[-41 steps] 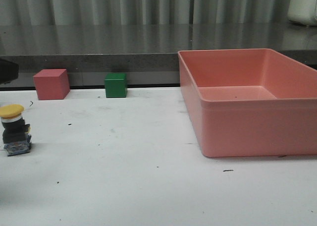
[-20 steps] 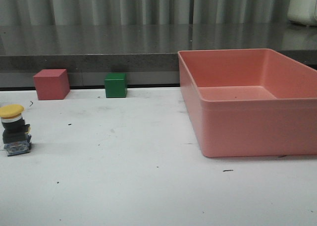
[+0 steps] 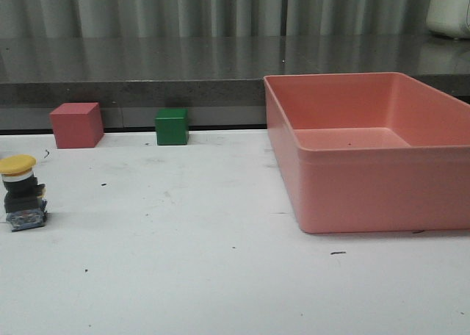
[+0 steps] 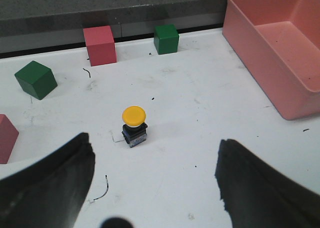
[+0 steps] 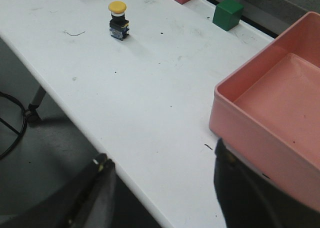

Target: Place and stand button with both arms

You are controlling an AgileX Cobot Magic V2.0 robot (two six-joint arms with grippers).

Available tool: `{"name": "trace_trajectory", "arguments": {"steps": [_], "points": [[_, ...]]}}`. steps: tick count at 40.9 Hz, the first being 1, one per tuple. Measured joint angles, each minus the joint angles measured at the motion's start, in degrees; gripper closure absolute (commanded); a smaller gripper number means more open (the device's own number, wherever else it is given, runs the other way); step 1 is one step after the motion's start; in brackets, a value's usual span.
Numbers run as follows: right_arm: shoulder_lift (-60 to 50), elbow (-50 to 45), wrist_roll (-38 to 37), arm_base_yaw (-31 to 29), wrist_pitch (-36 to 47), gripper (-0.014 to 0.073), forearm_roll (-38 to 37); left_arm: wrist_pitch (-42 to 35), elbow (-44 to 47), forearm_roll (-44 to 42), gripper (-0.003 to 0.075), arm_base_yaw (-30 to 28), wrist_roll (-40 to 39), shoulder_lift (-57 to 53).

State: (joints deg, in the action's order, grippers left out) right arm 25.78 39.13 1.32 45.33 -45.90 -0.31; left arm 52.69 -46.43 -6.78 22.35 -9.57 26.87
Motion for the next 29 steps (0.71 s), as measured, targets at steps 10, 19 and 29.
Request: {"name": "trace_trajectory", "arguments": {"steps": [10,19,29], "points": [[0.0,0.0,0.0,0.0,-0.11,0.0139,0.0,1.13,4.01,-0.82,0.0228,0.0,0.1,-5.11],[0.0,0.0,0.0,0.0,-0.11,0.0139,0.0,1.24,6.17,-3.0,0.0233,0.0,0.1,-5.14],[0.0,0.0,0.0,0.0,-0.2,0.0468,0.0,1.24,6.48,-3.13,0.058,0.0,0.79,-5.14]]}}
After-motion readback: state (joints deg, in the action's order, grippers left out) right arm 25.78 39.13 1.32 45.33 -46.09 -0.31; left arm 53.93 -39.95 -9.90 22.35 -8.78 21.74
